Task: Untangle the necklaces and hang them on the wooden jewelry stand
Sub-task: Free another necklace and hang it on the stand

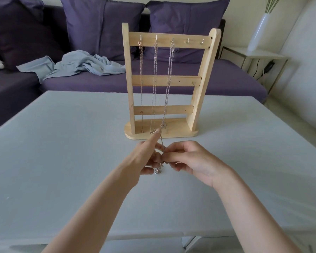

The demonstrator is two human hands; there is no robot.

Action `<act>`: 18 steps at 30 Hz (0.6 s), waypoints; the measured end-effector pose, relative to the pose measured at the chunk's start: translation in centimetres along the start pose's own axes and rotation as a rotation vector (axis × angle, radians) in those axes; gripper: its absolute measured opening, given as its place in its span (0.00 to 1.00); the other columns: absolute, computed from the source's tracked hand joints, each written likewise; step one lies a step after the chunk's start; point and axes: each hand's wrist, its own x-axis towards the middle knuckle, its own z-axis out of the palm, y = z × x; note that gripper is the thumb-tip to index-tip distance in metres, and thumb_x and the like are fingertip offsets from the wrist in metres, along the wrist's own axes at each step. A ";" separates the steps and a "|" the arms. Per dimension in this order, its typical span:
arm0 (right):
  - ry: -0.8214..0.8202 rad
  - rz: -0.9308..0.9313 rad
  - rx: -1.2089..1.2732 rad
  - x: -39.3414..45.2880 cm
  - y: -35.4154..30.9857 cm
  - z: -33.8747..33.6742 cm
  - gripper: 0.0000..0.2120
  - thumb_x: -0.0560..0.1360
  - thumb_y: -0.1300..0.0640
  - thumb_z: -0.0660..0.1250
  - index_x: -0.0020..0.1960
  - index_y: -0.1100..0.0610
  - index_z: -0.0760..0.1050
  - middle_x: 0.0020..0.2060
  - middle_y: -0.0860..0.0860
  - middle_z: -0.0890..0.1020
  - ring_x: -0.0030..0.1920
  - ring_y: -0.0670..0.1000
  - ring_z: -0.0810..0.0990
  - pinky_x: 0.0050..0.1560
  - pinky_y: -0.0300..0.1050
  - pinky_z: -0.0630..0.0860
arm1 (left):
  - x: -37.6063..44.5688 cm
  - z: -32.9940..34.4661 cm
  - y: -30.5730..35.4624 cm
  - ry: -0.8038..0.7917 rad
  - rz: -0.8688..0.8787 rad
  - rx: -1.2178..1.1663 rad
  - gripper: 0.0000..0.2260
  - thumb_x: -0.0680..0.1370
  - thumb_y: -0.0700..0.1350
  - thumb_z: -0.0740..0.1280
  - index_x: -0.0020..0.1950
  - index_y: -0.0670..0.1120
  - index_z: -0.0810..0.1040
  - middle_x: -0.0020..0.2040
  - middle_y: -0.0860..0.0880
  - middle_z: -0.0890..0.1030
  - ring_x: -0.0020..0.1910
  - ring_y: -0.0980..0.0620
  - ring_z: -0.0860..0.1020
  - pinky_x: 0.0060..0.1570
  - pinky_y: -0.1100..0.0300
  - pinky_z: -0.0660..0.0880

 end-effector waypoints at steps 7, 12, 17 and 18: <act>0.187 0.005 0.282 0.5 0.0 -0.2 0.06 0.72 0.69 0.68 0.37 0.62 0.77 0.29 0.53 0.78 0.27 0.45 0.74 0.30 0.34 0.72 | 0.0 -0.5 0.1 -0.104 0.110 -0.372 0.05 0.77 0.37 0.64 0.42 0.44 0.75 0.36 0.48 0.78 0.38 0.52 0.78 0.44 0.63 0.78; 0.193 -0.045 0.068 0.4 0.3 0.2 0.04 0.73 0.68 0.67 0.41 0.62 0.79 0.30 0.53 0.79 0.28 0.45 0.73 0.31 0.33 0.70 | 0.2 -0.3 -0.5 -0.108 0.180 -0.233 0.05 0.75 0.33 0.66 0.48 0.41 0.74 0.38 0.43 0.79 0.39 0.48 0.75 0.51 0.59 0.75; 0.241 -0.089 0.032 0.4 0.0 -0.1 0.06 0.73 0.70 0.67 0.42 0.61 0.78 0.32 0.53 0.79 0.28 0.43 0.75 0.31 0.32 0.71 | 0.3 -0.5 -0.5 -0.064 0.194 -0.102 0.07 0.73 0.33 0.69 0.48 0.42 0.77 0.39 0.45 0.78 0.36 0.52 0.78 0.51 0.60 0.77; 0.234 -0.082 0.023 0.4 0.0 -0.2 0.07 0.73 0.70 0.67 0.42 0.59 0.77 0.33 0.54 0.79 0.30 0.45 0.75 0.32 0.32 0.72 | 0.2 -0.4 -0.5 -0.068 0.191 -0.074 0.08 0.73 0.32 0.69 0.48 0.43 0.77 0.38 0.46 0.78 0.34 0.53 0.78 0.49 0.60 0.77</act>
